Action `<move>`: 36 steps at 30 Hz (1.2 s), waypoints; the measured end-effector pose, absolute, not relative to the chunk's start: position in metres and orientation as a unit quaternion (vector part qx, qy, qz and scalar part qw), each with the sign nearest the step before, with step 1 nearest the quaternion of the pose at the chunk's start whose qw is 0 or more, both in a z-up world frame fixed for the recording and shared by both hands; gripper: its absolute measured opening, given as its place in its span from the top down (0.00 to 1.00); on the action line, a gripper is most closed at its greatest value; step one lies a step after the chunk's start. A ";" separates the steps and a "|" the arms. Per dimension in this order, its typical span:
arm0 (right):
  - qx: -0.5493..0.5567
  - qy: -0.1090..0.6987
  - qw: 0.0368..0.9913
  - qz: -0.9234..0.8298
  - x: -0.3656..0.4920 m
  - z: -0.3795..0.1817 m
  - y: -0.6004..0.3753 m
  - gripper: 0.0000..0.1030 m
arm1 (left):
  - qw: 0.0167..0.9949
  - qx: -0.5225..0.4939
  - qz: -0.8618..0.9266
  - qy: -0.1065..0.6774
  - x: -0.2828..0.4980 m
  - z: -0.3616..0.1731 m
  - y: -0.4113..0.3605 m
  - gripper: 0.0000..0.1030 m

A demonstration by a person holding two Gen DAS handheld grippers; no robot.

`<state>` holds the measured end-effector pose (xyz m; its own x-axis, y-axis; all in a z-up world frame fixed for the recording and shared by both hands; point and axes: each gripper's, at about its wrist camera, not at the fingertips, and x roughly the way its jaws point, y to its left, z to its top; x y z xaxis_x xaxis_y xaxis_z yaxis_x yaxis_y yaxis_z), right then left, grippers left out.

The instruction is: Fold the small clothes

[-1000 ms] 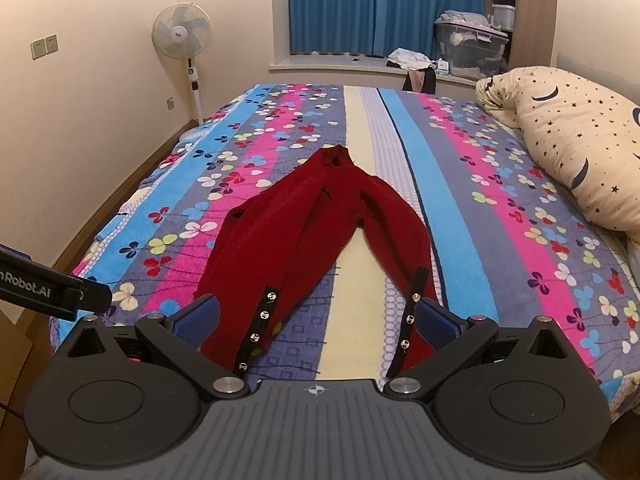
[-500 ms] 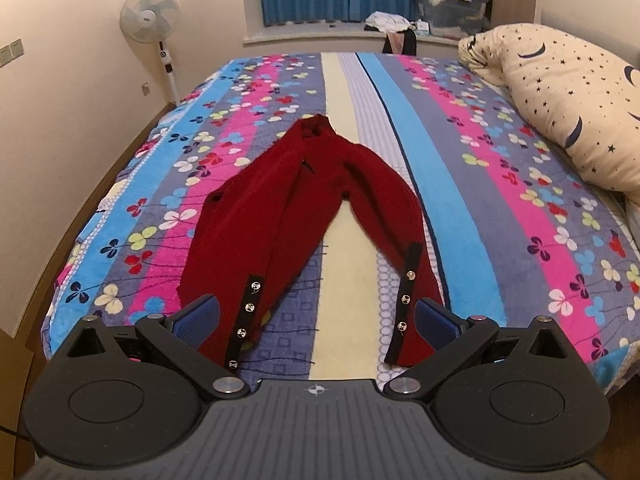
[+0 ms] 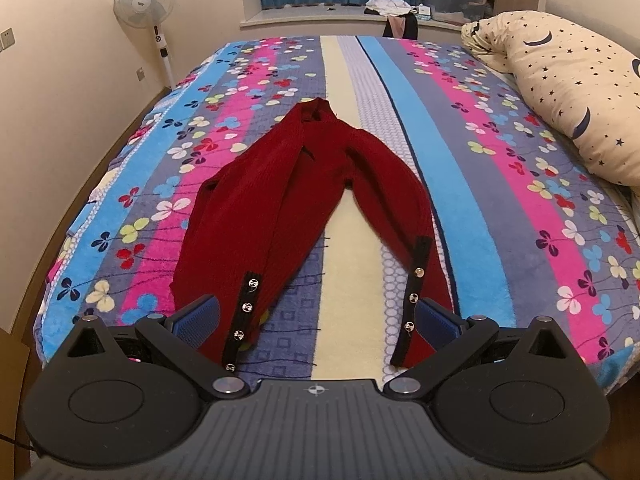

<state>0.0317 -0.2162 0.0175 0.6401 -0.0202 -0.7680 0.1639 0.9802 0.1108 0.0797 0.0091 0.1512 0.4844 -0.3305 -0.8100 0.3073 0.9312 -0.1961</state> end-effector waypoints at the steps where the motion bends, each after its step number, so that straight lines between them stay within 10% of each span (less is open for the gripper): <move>1: 0.086 0.423 0.900 -0.051 0.034 0.016 -0.216 0.01 | 0.860 -0.011 -0.187 0.474 0.082 0.149 0.009 0.00; 16: 0.104 0.453 0.883 -0.061 0.066 -0.012 -0.233 0.01 | 0.855 0.002 -0.176 0.488 0.138 0.108 -0.013 0.00; 32: 0.187 0.513 0.832 -0.099 0.105 -0.111 -0.278 0.00 | 0.741 0.068 -0.157 0.650 0.302 -0.177 -0.085 0.04; 35: 0.182 0.516 0.833 -0.087 0.122 -0.120 -0.277 0.01 | 0.758 0.071 -0.137 0.633 0.314 -0.166 -0.070 0.55; 36: 0.179 0.515 0.834 -0.085 0.126 -0.121 -0.276 0.00 | 0.760 0.036 -0.141 0.634 0.320 -0.156 -0.056 0.88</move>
